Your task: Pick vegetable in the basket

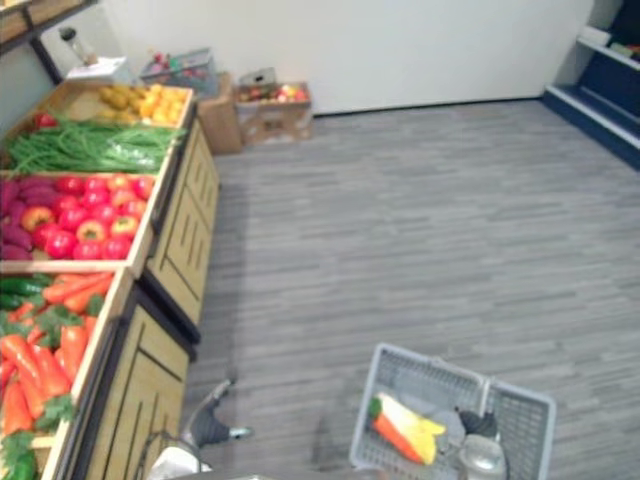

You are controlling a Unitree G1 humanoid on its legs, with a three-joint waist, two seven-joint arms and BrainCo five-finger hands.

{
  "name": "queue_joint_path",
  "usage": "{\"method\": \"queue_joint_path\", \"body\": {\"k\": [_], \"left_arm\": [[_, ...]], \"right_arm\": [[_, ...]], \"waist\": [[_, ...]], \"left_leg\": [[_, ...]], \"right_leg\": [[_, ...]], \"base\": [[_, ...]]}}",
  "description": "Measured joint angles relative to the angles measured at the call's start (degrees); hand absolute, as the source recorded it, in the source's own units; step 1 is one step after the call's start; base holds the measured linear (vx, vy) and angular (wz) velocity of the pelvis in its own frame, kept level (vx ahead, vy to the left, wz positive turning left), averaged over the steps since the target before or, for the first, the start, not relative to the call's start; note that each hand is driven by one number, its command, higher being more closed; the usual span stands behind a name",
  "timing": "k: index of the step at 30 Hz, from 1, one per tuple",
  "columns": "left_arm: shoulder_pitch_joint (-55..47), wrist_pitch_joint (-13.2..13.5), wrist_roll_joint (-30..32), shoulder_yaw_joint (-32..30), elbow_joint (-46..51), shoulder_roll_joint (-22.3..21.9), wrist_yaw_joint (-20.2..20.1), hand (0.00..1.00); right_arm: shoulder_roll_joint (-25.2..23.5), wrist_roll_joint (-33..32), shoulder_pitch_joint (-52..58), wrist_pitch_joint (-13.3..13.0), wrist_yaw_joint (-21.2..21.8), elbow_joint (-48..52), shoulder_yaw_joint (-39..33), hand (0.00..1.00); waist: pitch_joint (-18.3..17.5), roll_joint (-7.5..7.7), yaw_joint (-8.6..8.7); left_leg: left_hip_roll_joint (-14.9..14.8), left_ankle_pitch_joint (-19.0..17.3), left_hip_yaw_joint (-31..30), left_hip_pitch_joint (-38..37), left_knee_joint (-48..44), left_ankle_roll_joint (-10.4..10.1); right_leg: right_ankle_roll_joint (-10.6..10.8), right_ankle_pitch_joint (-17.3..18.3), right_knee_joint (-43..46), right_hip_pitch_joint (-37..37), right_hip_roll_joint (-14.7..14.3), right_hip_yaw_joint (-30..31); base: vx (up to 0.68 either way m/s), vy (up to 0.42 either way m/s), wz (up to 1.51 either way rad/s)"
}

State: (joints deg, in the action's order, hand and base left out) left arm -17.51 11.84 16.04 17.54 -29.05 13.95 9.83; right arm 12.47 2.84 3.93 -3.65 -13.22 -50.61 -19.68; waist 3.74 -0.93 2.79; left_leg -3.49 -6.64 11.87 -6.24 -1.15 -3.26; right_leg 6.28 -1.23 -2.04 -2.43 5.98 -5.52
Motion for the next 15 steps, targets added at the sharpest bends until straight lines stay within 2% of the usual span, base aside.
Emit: {"method": "queue_joint_path", "body": {"k": [5, 8, 9, 10, 11, 12, 14, 15], "left_arm": [[0.1, -0.2, 0.0, -0.5, 0.0, -0.5, 0.0, 0.00], [0.5, -0.7, -0.1, -2.0, 0.0, -1.0, 0.1, 0.00], [0.9, -0.9, -0.2, -2.4, 0.0, -1.2, 0.1, 0.00], [1.8, -1.0, -0.2, -2.4, 0.1, -1.6, 0.1, 0.00], [2.0, -1.0, -0.2, -2.4, 0.2, -2.0, 0.1, 0.00], [2.2, -1.2, -0.2, -2.3, 0.2, -2.8, 0.1, 0.00], [1.2, -1.3, -0.2, -2.2, 0.8, -3.3, 0.0, 0.00], [0.8, -1.3, -0.4, -2.3, 1.8, -3.7, 0.0, 0.00]], "right_arm": [[-0.2, 1.2, 0.2, 0.4, 0.0, 0.0, 0.0, 1.00], [-0.4, 1.1, 0.2, 0.4, 0.0, 0.0, -0.1, 1.00], [-0.6, 1.0, 0.7, 0.4, 0.0, 0.0, -0.2, 1.00], [-0.6, 0.7, 1.3, 0.4, 0.0, 0.0, -0.9, 1.00], [-0.5, 0.6, 1.3, 0.4, 0.0, 0.0, -1.5, 1.00], [-0.4, 0.6, 1.3, 0.3, -0.1, 0.0, -2.5, 1.00], [-0.1, 0.6, 1.5, 0.4, -0.2, 0.0, -2.7, 1.00], [0.2, 0.6, 1.3, 0.4, -0.2, 0.0, -3.0, 1.00]], "waist": [[0.2, -0.07, 0.03], [1.4, -0.79, 0.02], [2.3, -0.28, 0.10], [2.8, -0.73, -0.01], [3.6, -0.21, -0.12], [4.1, -0.39, -0.85], [4.4, 0.20, -1.91], [4.6, 0.49, -2.10]], "left_leg": [[-1.1, -0.7, 1.4, 0.3, -1.8, -0.5], [-3.9, -5.1, 0.6, 3.7, -11.8, -1.5], [-4.7, -5.5, -0.3, 5.8, -17.4, -2.0], [-5.6, -5.3, -0.6, 8.9, -24.7, -2.0], [-6.1, -5.0, -1.1, 10.5, -28.2, -2.1], [-6.0, -3.4, -2.0, 12.5, -33.0, -2.0], [-4.1, 1.3, -4.7, 14.2, -35.7, -2.8], [-2.5, 4.1, -6.0, 16.6, -37.0, -2.3]], "right_leg": [[-0.5, 0.3, 1.4, 0.4, -0.8, 1.2], [-1.9, 3.9, 6.4, 1.3, -2.1, 0.8], [-2.4, 5.4, 8.2, 1.3, -2.2, -0.2], [-3.0, 6.6, 9.8, 1.1, -2.1, -1.1], [-3.2, 7.1, 10.7, 1.2, -2.2, -1.3], [-3.5, 8.1, 12.4, 1.2, -1.9, -1.3], [-3.7, 8.3, 12.4, 1.1, -0.4, -0.4], [-3.8, 8.2, 10.5, 0.7, 0.8, -0.2]], "base": [[-0.02, -0.034, -0.14], [-0.03, -0.057, 0.07], [-0.07, -0.068, 0.43], [-0.09, -0.079, 0.43], [-0.10, -0.063, 0.28], [-0.04, -0.033, -0.02], [-0.02, -0.028, -0.08], [0.00, 0.000, 0.00]]}}
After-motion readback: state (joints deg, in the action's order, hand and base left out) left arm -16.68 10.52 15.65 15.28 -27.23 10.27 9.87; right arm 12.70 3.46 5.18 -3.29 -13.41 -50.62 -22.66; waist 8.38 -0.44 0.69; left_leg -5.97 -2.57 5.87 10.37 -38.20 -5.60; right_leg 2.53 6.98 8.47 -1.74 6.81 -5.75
